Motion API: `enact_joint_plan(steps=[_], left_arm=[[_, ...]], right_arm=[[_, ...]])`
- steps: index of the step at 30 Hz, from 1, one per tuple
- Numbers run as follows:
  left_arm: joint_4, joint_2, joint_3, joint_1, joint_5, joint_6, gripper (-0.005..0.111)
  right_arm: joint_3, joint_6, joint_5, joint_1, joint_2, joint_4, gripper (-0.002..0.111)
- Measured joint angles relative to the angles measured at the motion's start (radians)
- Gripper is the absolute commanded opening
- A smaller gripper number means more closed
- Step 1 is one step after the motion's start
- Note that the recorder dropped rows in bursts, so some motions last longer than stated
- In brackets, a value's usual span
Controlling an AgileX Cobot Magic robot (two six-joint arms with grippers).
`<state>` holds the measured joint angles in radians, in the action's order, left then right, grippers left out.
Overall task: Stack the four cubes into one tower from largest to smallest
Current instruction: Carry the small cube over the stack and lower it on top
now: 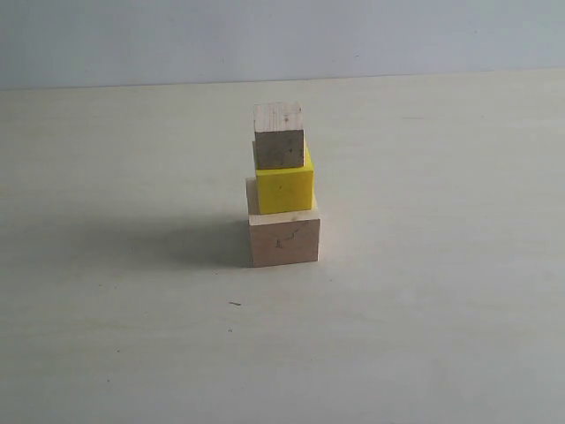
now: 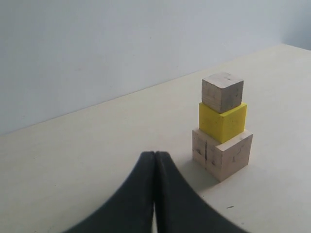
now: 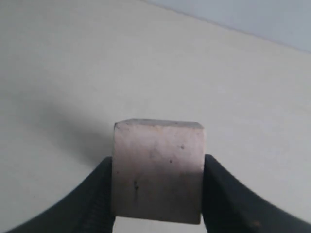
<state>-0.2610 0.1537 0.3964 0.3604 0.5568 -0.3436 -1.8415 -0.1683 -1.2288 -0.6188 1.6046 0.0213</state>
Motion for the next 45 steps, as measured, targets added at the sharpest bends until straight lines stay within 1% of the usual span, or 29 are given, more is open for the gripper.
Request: enact_joint_plan(steps=[3, 9, 15, 30, 39, 45], left_arm=[[0.0, -0.005, 0.0, 0.0, 0.0, 0.0, 0.001], [0.0, -0.073, 0.0, 0.0, 0.0, 0.0, 0.001], [0.0, -0.103, 0.0, 0.0, -0.001, 0.0, 0.001], [0.0, -0.103, 0.0, 0.0, -0.001, 0.0, 0.001], [0.0, -0.103, 0.0, 0.0, -0.001, 0.0, 0.001], [0.0, -0.103, 0.0, 0.0, -0.001, 0.0, 0.001]], right_arm=[[0.042, -0.046, 0.0, -0.062, 0.013, 0.024, 0.0], [0.054, -0.161, 0.002, -0.165, 0.088, 0.149, 0.0], [0.054, -0.262, 0.004, -0.214, 0.149, 0.22, 0.0], [0.054, -0.449, 0.016, -0.211, 0.236, 0.226, 0.0], [0.054, -0.483, 0.016, -0.159, 0.24, 0.187, 0.0], [0.056, -0.487, 0.018, -0.157, 0.263, 0.177, 0.0]])
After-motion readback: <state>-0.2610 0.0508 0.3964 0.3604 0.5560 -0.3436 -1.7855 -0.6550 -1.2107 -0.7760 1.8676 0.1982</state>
